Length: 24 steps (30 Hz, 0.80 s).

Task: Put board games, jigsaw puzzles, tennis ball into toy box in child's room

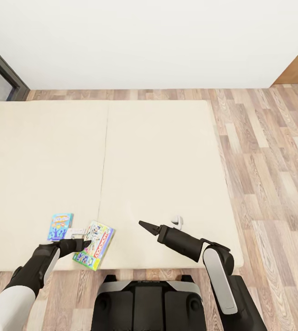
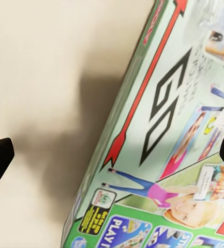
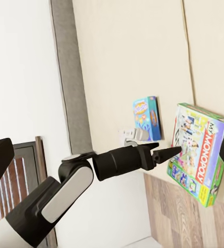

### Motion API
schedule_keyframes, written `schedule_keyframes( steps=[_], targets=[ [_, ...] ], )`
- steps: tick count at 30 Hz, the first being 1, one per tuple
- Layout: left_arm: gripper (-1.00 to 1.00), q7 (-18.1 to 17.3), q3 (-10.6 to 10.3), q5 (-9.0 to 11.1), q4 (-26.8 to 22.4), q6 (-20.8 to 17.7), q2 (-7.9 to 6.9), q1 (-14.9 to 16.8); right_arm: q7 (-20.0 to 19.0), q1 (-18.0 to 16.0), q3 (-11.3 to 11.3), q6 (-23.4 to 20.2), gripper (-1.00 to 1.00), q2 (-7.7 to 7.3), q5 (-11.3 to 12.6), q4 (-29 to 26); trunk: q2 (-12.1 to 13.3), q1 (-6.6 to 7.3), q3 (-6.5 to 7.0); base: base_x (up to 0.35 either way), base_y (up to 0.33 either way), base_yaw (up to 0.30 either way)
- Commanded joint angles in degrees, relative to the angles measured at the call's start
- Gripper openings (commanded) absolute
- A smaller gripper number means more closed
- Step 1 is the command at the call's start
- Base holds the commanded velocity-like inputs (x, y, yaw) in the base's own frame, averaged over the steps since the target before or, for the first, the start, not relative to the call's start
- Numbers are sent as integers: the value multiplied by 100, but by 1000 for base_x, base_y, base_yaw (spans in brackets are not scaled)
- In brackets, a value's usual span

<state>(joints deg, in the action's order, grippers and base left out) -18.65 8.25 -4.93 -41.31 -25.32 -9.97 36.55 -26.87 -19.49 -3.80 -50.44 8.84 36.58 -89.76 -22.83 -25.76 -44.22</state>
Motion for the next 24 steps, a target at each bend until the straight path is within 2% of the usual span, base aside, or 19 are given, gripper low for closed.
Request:
schedule_keyframes(
  steps=[1,24],
  targets=[
    [100,-51,24,-52,-9,-26,4,2,-20,-3,6,-28,100,3,-10,-3,-9,-3,-16,0,0,0],
    [100,-130,19,-43,-9,-17,3,2,-11,-3,2,-28,100,4,-11,3,-9,-3,-230,0,0,0]
  ],
)
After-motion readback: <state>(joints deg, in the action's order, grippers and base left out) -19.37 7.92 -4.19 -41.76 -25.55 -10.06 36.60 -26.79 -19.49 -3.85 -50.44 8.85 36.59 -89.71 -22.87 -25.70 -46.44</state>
